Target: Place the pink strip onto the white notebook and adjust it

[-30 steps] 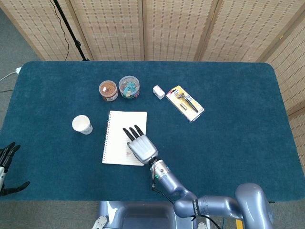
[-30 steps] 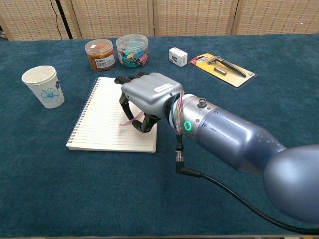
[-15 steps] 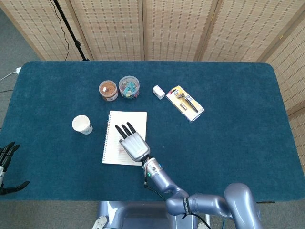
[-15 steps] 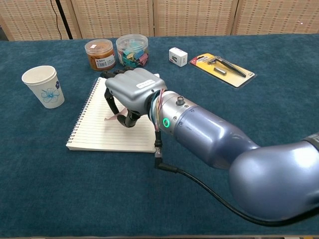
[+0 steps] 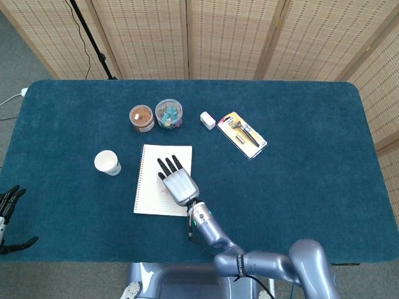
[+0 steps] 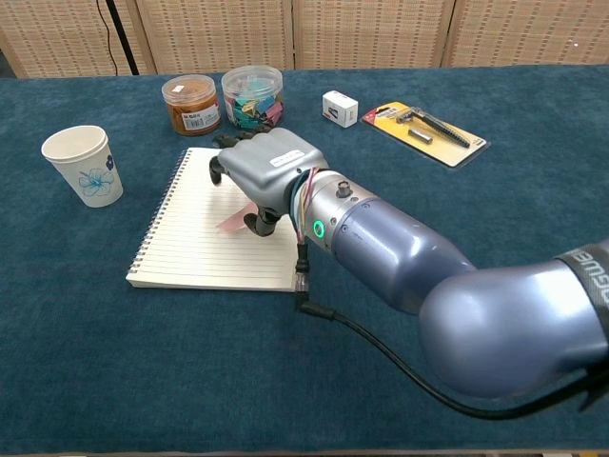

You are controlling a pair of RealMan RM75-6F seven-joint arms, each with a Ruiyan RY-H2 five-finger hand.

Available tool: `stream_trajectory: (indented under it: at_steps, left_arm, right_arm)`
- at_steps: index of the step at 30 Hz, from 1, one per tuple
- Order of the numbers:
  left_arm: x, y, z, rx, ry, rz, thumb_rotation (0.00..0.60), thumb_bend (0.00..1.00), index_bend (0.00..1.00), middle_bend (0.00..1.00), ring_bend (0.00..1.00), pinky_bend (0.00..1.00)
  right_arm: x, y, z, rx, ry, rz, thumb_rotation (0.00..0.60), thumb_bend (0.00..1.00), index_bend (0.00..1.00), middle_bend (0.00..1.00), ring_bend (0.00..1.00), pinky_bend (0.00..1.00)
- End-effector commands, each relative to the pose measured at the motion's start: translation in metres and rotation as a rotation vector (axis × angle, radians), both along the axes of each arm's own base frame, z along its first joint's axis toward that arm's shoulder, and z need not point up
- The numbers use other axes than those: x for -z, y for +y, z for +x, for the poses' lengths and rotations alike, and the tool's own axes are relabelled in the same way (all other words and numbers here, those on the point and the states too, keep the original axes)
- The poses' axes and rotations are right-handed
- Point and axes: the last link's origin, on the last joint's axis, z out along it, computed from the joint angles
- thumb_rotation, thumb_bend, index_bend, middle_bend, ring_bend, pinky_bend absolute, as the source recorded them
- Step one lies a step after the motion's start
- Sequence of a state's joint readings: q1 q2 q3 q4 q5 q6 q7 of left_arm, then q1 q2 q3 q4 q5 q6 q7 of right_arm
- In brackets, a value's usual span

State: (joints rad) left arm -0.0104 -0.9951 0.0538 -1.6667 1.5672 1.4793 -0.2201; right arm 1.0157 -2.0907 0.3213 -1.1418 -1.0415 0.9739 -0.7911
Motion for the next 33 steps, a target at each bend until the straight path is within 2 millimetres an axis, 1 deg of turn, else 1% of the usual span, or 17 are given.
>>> stream_trajectory:
  at_steps: [1,5,9,12,13,15,17,19,20,24,25,26,27,28,30,31,33]
  left_arm:
    - [0.000,0.000,0.000,-0.001,0.000,0.002,0.600,0.00,0.00,0.00,0.00,0.00]
    - [0.001,-0.001,0.000,0.001,0.002,0.000,0.600,0.00,0.00,0.00,0.00,0.00]
    - [0.002,0.000,0.001,0.008,0.004,-0.007,0.600,0.00,0.00,0.00,0.00,0.00]
    - [0.005,0.001,0.002,0.028,0.007,-0.029,0.600,0.00,0.00,0.00,0.00,0.00]
    - [0.006,0.002,0.003,0.038,0.009,-0.040,0.600,0.00,0.00,0.00,0.00,0.00]
    - [0.007,0.004,0.005,0.058,0.009,-0.054,0.600,0.00,0.00,0.00,0.00,0.00]
    - [0.008,0.008,0.007,0.073,0.009,-0.064,0.600,0.00,0.00,0.00,0.00,0.00]
    - [0.010,0.014,0.009,0.089,0.011,-0.076,0.600,0.00,0.00,0.00,0.00,0.00]
    - [0.011,0.019,0.011,0.099,0.014,-0.084,0.600,0.00,0.00,0.00,0.00,0.00]
    - [0.011,0.033,0.021,0.119,0.020,-0.106,0.600,0.00,0.00,0.01,0.01,0.00]
    - [0.011,0.036,0.024,0.127,0.020,-0.111,0.600,0.00,0.00,0.06,0.04,0.00]
    - [0.012,0.040,0.029,0.146,0.024,-0.123,0.600,0.00,0.00,0.14,0.10,0.02]
    - [0.013,0.042,0.032,0.155,0.026,-0.134,0.600,0.00,0.00,0.23,0.18,0.05]
    - [0.013,0.045,0.035,0.167,0.030,-0.145,0.600,0.00,0.00,0.28,0.23,0.09]
    - [0.015,0.052,0.043,0.190,0.053,-0.158,0.600,0.00,0.00,0.42,0.36,0.22]
    - [0.016,0.057,0.047,0.206,0.065,-0.158,0.600,0.00,0.00,0.46,0.40,0.27]
    - [0.020,0.066,0.056,0.233,0.088,-0.160,0.600,0.00,0.00,0.58,0.51,0.43]
  right_arm:
    - [-0.005,0.001,0.001,-0.006,-0.015,-0.014,0.600,0.45,0.04,0.00,0.00,0.00]
    - [-0.021,0.002,0.001,-0.030,-0.025,-0.043,0.600,0.44,0.04,0.00,0.00,0.00]
    - [-0.043,0.004,-0.002,-0.056,-0.041,-0.079,0.600,0.44,0.04,0.00,0.00,0.00]
    - [-0.069,0.007,-0.012,-0.067,-0.073,-0.104,0.600,0.44,0.04,0.00,0.00,0.00]
    - [-0.079,0.008,-0.017,-0.072,-0.079,-0.115,0.600,0.42,0.05,0.00,0.00,0.00]
    - [-0.099,0.010,-0.030,-0.085,-0.079,-0.138,0.600,0.34,0.05,0.00,0.00,0.00]
    - [-0.116,0.011,-0.043,-0.099,-0.074,-0.155,0.600,0.17,0.05,0.00,0.00,0.00]
    - [-0.132,0.012,-0.058,-0.112,-0.059,-0.169,0.600,0.04,0.05,0.00,0.00,0.00]
    - [-0.143,0.013,-0.070,-0.115,-0.050,-0.177,0.600,0.01,0.05,0.00,0.00,0.00]
    - [-0.173,0.018,-0.103,-0.116,-0.036,-0.185,0.600,0.00,0.05,0.00,0.00,0.00]
    - [-0.178,0.019,-0.110,-0.115,-0.031,-0.189,0.600,0.00,0.05,0.00,0.00,0.00]
    - [-0.187,0.022,-0.122,-0.108,-0.025,-0.196,0.600,0.00,0.05,0.00,0.00,0.00]
    - [-0.192,0.024,-0.129,-0.106,-0.026,-0.196,0.600,0.00,0.05,0.00,0.00,0.00]
    - [-0.198,0.027,-0.138,-0.098,-0.026,-0.196,0.600,0.00,0.05,0.00,0.00,0.00]
    - [-0.209,0.033,-0.155,-0.085,-0.024,-0.198,0.600,0.00,0.05,0.00,0.00,0.00]
    - [-0.215,0.036,-0.164,-0.072,-0.022,-0.200,0.600,0.00,0.05,0.00,0.00,0.00]
    - [-0.224,0.045,-0.180,-0.050,-0.024,-0.196,0.600,0.00,0.05,0.00,0.00,0.00]
